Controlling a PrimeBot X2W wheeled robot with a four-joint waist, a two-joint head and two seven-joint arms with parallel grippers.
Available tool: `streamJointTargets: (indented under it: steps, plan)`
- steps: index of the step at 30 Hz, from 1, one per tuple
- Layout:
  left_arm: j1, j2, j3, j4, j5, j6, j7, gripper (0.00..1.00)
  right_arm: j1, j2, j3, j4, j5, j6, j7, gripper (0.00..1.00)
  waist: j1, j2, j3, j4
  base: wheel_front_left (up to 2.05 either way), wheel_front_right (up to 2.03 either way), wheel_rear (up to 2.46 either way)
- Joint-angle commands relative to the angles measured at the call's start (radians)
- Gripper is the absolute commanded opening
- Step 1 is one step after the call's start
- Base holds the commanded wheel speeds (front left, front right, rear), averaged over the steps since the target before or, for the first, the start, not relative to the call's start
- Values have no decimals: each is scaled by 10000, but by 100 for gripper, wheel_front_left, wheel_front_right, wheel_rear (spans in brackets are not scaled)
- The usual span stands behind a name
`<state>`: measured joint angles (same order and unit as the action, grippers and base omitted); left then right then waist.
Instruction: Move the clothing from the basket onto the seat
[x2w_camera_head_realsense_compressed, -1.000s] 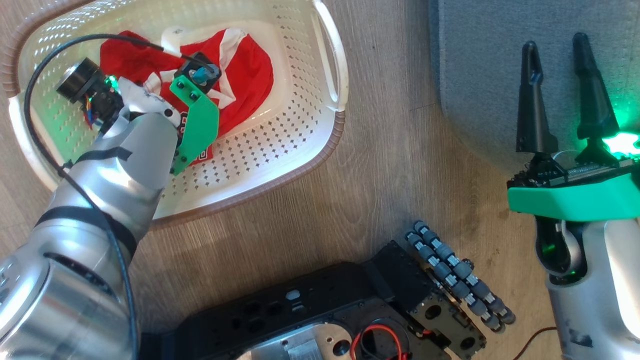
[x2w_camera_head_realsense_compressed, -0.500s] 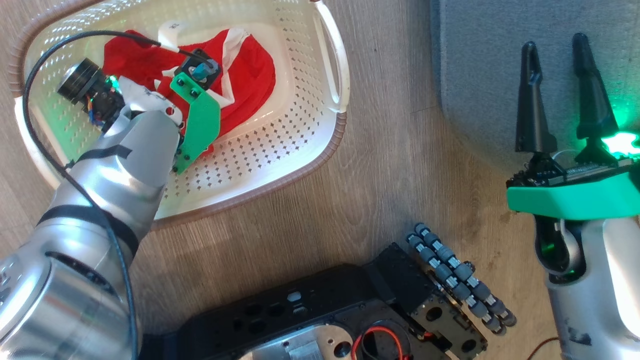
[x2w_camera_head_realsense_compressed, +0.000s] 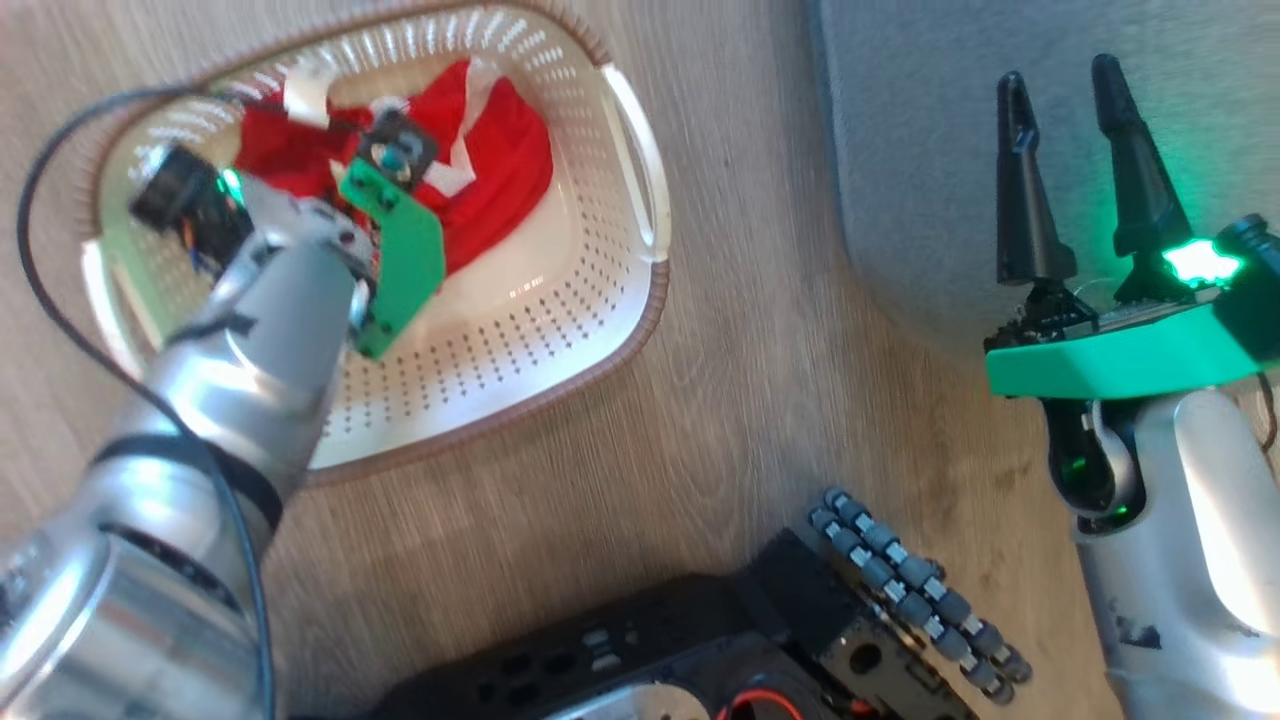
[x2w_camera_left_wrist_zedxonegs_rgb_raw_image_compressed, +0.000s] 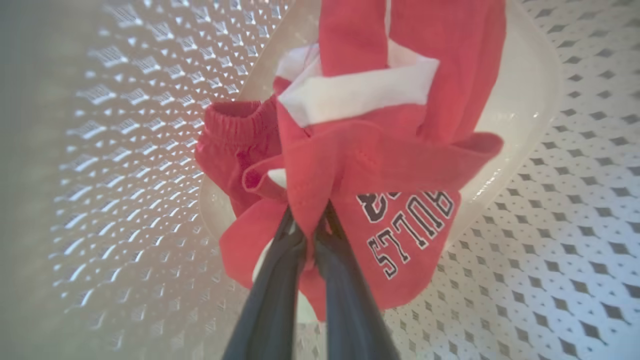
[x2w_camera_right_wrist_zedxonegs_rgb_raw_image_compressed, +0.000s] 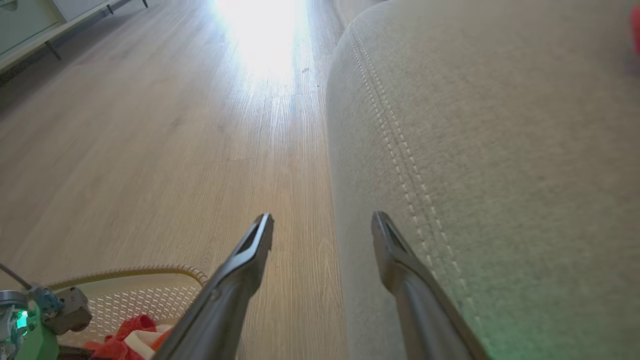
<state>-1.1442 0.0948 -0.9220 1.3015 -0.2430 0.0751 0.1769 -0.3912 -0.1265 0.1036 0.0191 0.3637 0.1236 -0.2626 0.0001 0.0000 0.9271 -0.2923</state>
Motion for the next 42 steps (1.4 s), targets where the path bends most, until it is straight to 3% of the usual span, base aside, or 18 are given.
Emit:
streamJointTargets:
  steps: [1,18,25,34,42]
  plan:
    - [565,-34,244,-108,-210,58,-354,0,323,-160,43,-92,-3,71,8,100,-1,0,-755,243,0,0,0]
    - [2480,-440,808,-454,-1541,279,-3609,0,1183,-675,-66,511,-207,71,8,100,-1,0,-4396,1407,0,0,0]
    - [3108,-444,1153,-1394,-2167,740,-4359,0,1551,-660,22,749,-223,71,8,100,-1,0,-5572,1693,0,0,0]
    - [4380,68,2774,-5332,-1329,1701,-4384,0,2061,-545,-12,968,-246,71,8,100,-1,0,-6789,1972,0,0,0]
    - [5906,274,4370,-8553,-112,1510,-4385,0,2430,-470,66,1111,-275,71,8,100,-1,0,-7719,2109,0,0,0]
